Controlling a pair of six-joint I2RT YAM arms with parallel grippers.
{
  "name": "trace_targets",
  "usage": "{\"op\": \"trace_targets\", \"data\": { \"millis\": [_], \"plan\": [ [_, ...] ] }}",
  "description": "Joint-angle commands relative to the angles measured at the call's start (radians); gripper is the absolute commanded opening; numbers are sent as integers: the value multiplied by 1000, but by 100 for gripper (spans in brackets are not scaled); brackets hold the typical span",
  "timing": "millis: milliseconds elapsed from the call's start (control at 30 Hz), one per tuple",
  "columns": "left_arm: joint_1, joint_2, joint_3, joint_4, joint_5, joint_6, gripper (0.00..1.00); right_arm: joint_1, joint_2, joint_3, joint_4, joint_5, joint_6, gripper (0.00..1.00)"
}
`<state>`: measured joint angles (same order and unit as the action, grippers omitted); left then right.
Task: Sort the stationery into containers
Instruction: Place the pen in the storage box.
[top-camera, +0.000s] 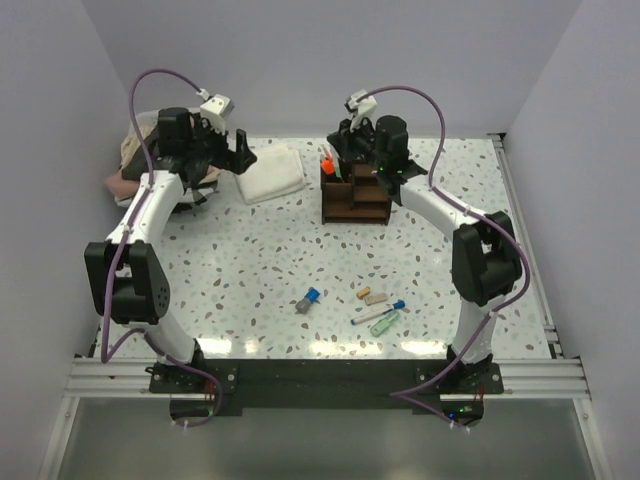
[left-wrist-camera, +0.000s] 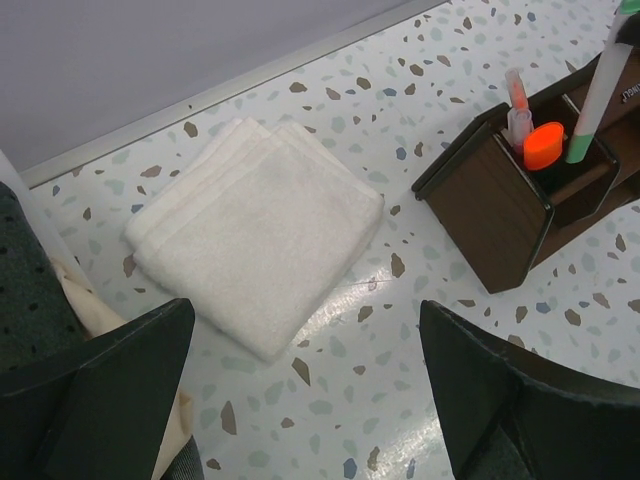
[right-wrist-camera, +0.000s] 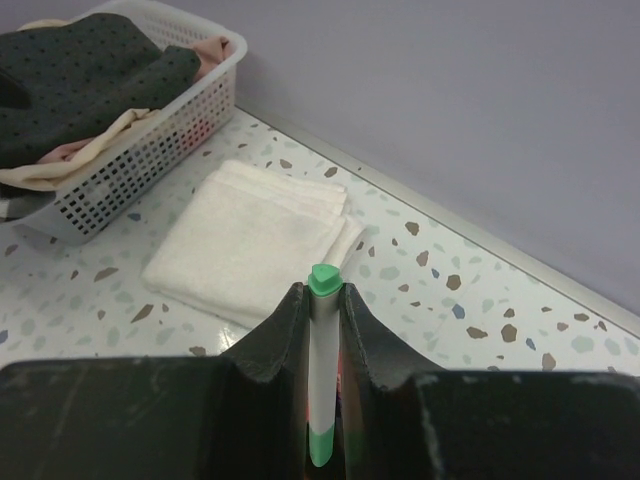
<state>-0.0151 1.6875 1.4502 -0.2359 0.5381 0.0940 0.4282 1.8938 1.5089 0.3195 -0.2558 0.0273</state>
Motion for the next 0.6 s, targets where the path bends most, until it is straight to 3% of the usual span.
{"op": "trace_targets", "data": {
  "millis": [0, 233, 300, 333, 400, 567],
  "plan": [
    [-19, 17, 55, -17, 2, 36, 100, -20, 19, 71, 113, -17, 14, 0],
    [-42, 49, 78, -17, -3, 36, 100, -25, 53, 63, 113, -33, -4, 0],
    [-48, 55, 88, -14, -3, 35, 100, -25, 47, 59, 78, -45, -6, 12],
    [-49, 58, 88, -13, -1, 33, 100, -23, 42, 56, 66, -49, -7, 24],
    [-52, 61, 90, -2, 0, 29, 100, -23, 27, 48, 36, -56, -9, 30],
    [-55, 60, 84, 21, 8, 13, 100, -23, -18, 36, -28, -46, -10, 34]
  ]
}}
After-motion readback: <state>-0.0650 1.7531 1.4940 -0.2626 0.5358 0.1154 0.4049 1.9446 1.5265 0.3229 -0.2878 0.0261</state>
